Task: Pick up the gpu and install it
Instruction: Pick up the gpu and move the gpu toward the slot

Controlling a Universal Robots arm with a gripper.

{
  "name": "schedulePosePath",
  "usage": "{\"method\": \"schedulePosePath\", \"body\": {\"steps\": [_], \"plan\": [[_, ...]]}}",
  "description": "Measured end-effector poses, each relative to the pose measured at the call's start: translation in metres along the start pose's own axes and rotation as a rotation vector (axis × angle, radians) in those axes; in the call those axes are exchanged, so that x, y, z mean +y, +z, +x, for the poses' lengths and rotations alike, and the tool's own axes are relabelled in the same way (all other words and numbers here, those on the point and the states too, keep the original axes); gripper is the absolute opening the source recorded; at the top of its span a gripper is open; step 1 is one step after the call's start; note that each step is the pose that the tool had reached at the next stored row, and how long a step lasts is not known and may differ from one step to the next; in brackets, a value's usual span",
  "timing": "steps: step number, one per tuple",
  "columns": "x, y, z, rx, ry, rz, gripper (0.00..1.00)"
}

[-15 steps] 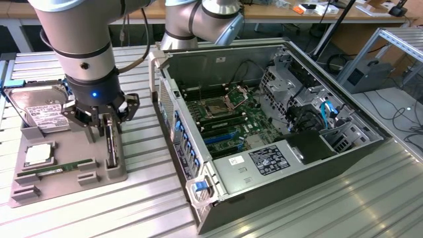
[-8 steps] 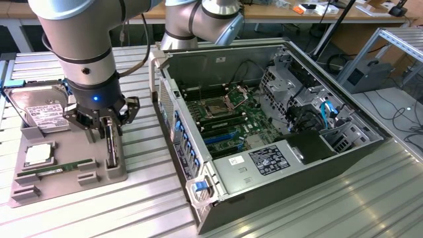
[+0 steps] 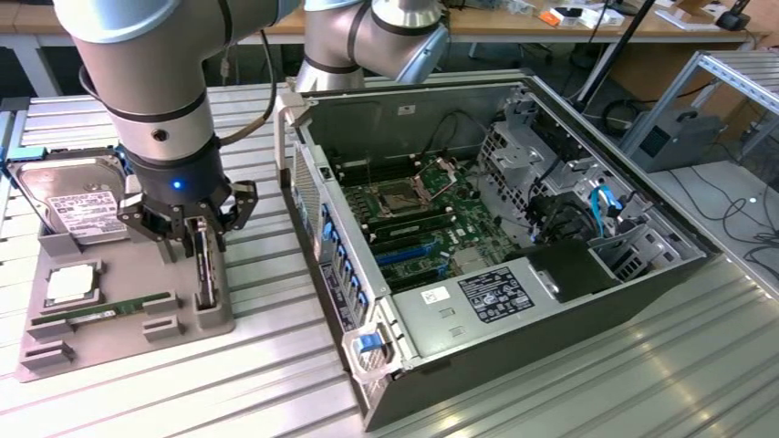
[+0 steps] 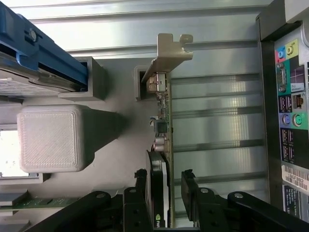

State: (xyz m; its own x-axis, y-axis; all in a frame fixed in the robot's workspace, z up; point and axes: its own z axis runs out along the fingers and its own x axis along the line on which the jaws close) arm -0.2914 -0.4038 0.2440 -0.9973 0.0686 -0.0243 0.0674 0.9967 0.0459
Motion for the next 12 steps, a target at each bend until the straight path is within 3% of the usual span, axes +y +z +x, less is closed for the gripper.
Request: {"method": "schedulePosePath", "body": {"steps": [12], "plan": [[-0.0002,0.0032,0.0005,0.0000,0.000,0.0000,0.42]]}}
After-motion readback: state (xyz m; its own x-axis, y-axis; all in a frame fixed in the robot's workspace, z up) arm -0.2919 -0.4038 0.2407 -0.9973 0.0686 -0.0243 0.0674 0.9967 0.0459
